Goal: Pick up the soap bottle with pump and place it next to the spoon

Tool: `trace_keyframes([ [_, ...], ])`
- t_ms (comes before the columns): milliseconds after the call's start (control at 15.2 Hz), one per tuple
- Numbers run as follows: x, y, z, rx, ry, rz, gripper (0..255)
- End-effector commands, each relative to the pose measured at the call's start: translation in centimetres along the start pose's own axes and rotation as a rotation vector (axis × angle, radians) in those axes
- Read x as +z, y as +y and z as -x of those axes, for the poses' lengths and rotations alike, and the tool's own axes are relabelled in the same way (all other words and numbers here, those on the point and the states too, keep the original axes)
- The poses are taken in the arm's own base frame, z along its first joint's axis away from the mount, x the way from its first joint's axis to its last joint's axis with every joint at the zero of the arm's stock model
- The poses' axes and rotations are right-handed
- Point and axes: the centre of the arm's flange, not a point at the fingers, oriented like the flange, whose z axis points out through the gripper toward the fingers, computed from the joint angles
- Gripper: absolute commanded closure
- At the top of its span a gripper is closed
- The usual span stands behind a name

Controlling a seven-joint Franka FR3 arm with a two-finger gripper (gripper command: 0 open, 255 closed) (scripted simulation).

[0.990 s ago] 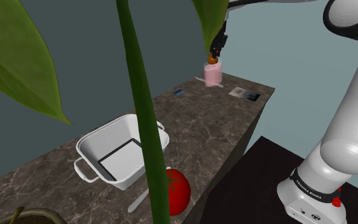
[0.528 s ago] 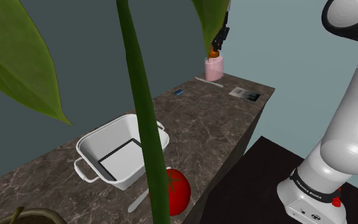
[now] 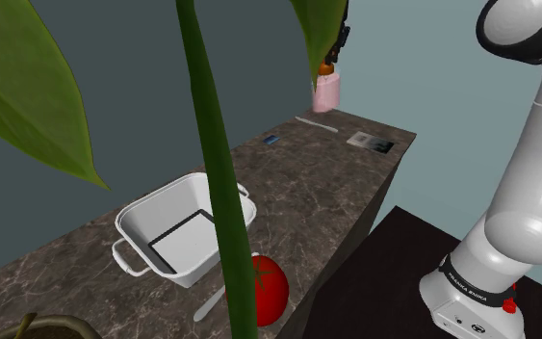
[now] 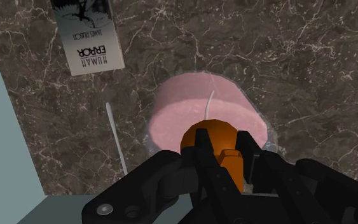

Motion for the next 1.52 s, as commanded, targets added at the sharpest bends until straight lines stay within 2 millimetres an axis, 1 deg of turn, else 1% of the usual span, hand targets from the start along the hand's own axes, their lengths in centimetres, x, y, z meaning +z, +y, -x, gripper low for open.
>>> trace_keyframes([
  [0, -1.1, 0.3, 0.0, 0.000, 0.000, 0.000, 255],
  [330, -3.5, 0.7, 0.0, 0.000, 0.000, 0.000, 255],
  [1452, -7.5, -18.1, 11.5, 0.000, 0.000, 0.000, 255],
])
